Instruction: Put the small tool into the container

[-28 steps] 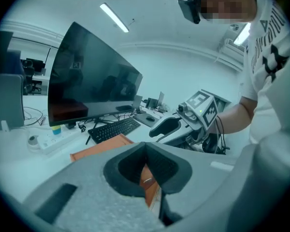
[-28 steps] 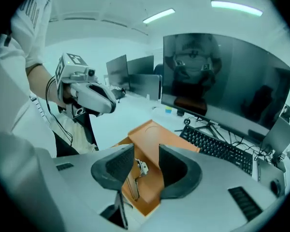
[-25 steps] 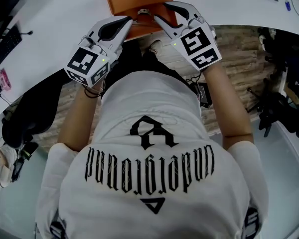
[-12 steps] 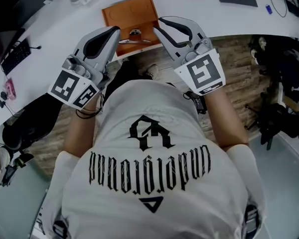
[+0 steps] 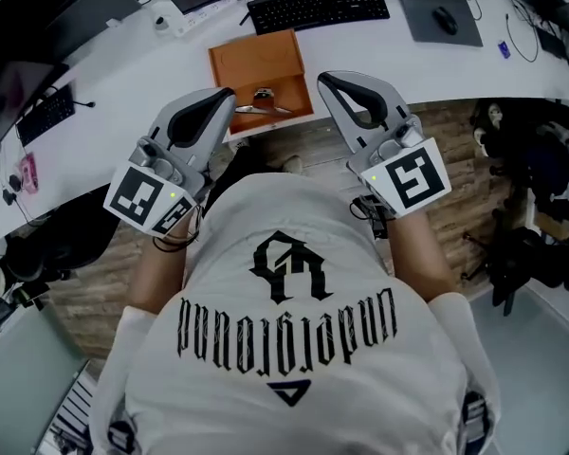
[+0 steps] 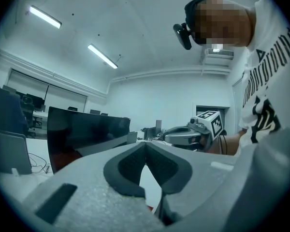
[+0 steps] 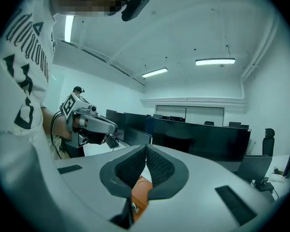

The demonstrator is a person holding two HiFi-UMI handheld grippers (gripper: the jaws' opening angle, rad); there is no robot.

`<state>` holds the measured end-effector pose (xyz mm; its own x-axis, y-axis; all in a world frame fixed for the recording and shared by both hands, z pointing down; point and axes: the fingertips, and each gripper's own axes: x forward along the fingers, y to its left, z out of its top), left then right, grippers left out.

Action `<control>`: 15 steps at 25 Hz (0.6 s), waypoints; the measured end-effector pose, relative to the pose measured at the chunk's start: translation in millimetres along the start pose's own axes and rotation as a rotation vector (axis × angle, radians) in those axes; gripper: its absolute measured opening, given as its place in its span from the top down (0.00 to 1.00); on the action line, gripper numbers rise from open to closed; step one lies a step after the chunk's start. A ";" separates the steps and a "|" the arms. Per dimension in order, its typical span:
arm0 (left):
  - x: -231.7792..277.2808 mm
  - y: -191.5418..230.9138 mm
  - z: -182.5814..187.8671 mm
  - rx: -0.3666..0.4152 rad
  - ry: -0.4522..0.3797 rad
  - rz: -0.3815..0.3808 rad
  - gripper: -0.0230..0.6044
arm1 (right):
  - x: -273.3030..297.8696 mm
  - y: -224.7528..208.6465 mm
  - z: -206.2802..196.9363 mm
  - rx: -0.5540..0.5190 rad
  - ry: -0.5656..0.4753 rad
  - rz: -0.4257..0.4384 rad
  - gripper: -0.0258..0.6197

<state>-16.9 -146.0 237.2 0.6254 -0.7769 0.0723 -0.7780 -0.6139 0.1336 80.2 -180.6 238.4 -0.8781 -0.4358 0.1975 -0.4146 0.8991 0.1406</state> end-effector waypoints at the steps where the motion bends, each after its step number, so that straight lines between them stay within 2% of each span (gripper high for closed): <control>1: -2.0 0.2 -0.5 0.000 0.004 0.003 0.94 | -1.0 0.4 0.5 0.006 -0.006 -0.002 0.93; 6: -16.2 4.5 10.6 0.035 -0.004 0.043 0.94 | -2.5 11.3 -0.9 0.020 -0.006 0.017 0.94; 9: -28.4 3.6 14.4 0.052 -0.008 0.032 0.94 | -2.2 23.8 2.3 0.026 -0.008 0.014 0.94; 15: -83.2 19.7 15.7 0.055 -0.030 0.038 0.94 | 3.5 52.6 17.3 0.034 -0.036 -0.072 0.94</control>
<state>-85.1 -95.7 218.2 0.5939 -0.8032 0.0464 -0.8038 -0.5899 0.0771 51.2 -134.1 229.6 -0.8536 -0.4980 0.1531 -0.4841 0.8667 0.1202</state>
